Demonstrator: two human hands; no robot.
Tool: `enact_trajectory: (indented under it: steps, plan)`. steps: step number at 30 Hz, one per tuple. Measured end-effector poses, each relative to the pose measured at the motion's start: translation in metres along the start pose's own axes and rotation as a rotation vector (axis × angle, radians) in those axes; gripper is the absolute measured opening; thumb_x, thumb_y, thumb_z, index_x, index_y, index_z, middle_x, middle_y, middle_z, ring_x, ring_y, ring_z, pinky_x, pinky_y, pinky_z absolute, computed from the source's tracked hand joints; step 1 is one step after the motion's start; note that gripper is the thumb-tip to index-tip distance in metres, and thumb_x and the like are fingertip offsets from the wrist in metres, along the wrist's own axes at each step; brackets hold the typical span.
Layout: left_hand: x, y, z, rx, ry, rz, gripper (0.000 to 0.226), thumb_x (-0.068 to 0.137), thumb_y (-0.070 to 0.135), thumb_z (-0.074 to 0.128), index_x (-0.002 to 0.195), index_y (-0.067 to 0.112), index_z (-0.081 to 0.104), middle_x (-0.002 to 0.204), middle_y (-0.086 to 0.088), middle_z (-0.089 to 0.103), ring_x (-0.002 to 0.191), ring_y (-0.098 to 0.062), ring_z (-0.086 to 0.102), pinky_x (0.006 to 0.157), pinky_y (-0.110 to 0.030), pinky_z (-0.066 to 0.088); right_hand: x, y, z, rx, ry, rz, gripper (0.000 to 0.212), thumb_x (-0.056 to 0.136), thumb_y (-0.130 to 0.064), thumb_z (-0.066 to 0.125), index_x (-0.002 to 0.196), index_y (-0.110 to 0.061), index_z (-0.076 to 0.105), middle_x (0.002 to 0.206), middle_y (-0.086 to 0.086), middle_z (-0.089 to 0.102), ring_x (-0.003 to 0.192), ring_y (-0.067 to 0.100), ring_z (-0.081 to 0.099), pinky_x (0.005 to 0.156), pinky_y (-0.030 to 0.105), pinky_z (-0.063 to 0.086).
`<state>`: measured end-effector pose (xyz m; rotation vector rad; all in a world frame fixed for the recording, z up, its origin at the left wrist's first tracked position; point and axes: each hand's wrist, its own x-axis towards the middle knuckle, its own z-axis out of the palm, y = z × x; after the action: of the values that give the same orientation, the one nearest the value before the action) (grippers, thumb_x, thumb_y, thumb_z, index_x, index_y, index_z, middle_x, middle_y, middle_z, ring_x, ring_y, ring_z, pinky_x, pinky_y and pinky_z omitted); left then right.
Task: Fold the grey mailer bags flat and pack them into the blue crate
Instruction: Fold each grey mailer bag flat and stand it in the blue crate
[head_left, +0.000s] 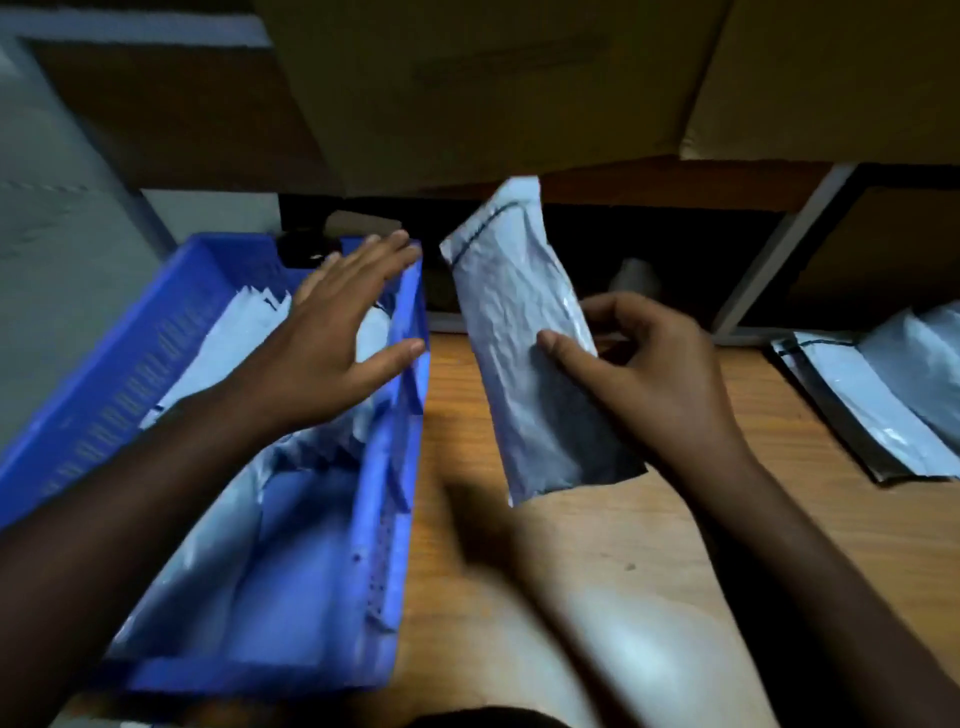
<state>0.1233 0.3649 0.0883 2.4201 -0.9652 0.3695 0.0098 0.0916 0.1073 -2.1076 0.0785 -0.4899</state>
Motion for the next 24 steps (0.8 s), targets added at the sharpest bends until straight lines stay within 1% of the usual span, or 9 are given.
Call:
enact_trajectory:
  steps: [4,6,8,9,13,16,20,22,24]
  plan:
    - [-0.063,-0.065,-0.034,0.018,-0.109,-0.086,0.082,0.084,0.07,0.051,0.15,0.024,0.046,0.162,0.0,0.038,0.152,-0.02,0.031,0.123,-0.056,0.024,-0.011,-0.073,0.066,0.147,-0.009,0.048,0.024,0.082,-0.041,0.084,0.096,-0.024,0.075,0.095,-0.013,0.077,0.087,0.01,0.073,0.079,0.047,0.061]
    - [-0.094,-0.089,-0.038,0.09,-0.334,-0.181,0.108,0.073,0.085,0.046,0.16,0.024,0.028,0.17,-0.001,0.018,0.158,-0.021,0.011,0.127,-0.053,0.008,-0.019,-0.094,0.104,0.064,-0.063,0.079,0.028,0.08,-0.044,0.083,0.096,-0.024,0.073,0.092,-0.012,0.075,0.079,0.007,0.07,0.074,0.039,0.058]
    - [-0.119,-0.11,-0.038,0.334,-0.657,-0.222,0.133,0.065,0.093,0.051,0.163,0.023,-0.005,0.17,-0.003,-0.017,0.156,-0.022,-0.019,0.123,-0.051,-0.009,-0.036,-0.106,0.142,-0.066,-0.132,0.073,0.026,0.082,-0.04,0.083,0.093,-0.021,0.069,0.088,-0.01,0.072,0.075,0.003,0.065,0.07,0.027,0.05]
    - [-0.13,-0.118,-0.038,0.454,-0.773,-0.206,0.137,0.067,0.092,0.056,0.162,0.021,-0.012,0.167,-0.005,-0.027,0.153,-0.024,-0.026,0.122,-0.053,-0.012,-0.045,-0.11,0.16,-0.135,-0.161,0.052,0.025,0.083,-0.039,0.081,0.091,-0.021,0.066,0.087,-0.009,0.07,0.075,0.006,0.062,0.069,0.027,0.046]
    - [-0.155,-0.138,-0.04,0.594,-0.93,-0.153,0.121,0.079,0.085,0.053,0.163,0.014,0.003,0.167,-0.012,-0.025,0.154,-0.033,-0.023,0.12,-0.06,-0.014,-0.078,-0.111,0.216,-0.347,-0.327,0.055,0.025,0.086,-0.038,0.07,0.087,-0.021,0.052,0.085,-0.003,0.06,0.084,0.022,0.058,0.07,0.035,0.038]
    - [-0.157,-0.147,-0.042,0.511,-0.939,-0.206,0.116,0.085,0.081,0.049,0.162,0.011,-0.002,0.171,-0.009,-0.009,0.157,-0.029,-0.012,0.12,-0.059,-0.014,-0.086,-0.104,0.248,-0.42,-0.549,0.201,0.029,0.085,-0.039,0.07,0.094,-0.019,0.052,0.095,0.003,0.066,0.096,0.03,0.063,0.07,0.031,0.035]
    - [-0.147,-0.154,-0.056,0.254,-0.738,-0.153,0.109,0.092,0.055,0.066,0.162,0.016,-0.007,0.171,-0.005,0.014,0.158,-0.02,0.008,0.124,-0.045,-0.008,-0.08,-0.105,0.273,-0.477,-0.688,0.278,0.04,0.085,-0.036,0.072,0.112,-0.013,0.055,0.114,0.012,0.069,0.107,0.031,0.064,0.073,0.027,0.036]
    - [-0.142,-0.159,-0.06,0.215,-0.611,-0.016,0.108,0.091,0.04,0.075,0.163,0.026,-0.005,0.171,-0.002,0.014,0.156,-0.021,0.02,0.125,-0.045,0.009,-0.076,-0.108,0.283,-0.472,-0.718,0.328,0.043,0.086,-0.034,0.073,0.117,-0.01,0.055,0.118,0.013,0.067,0.11,0.03,0.063,0.075,0.027,0.036]
    - [-0.136,-0.166,-0.057,0.281,-0.52,0.143,0.103,0.087,0.031,0.08,0.163,0.034,0.012,0.169,-0.003,0.021,0.146,-0.03,0.037,0.114,-0.046,0.036,-0.076,-0.109,0.295,-0.476,-0.755,0.392,0.04,0.087,-0.033,0.073,0.115,-0.008,0.058,0.114,0.013,0.068,0.108,0.03,0.064,0.073,0.026,0.038]
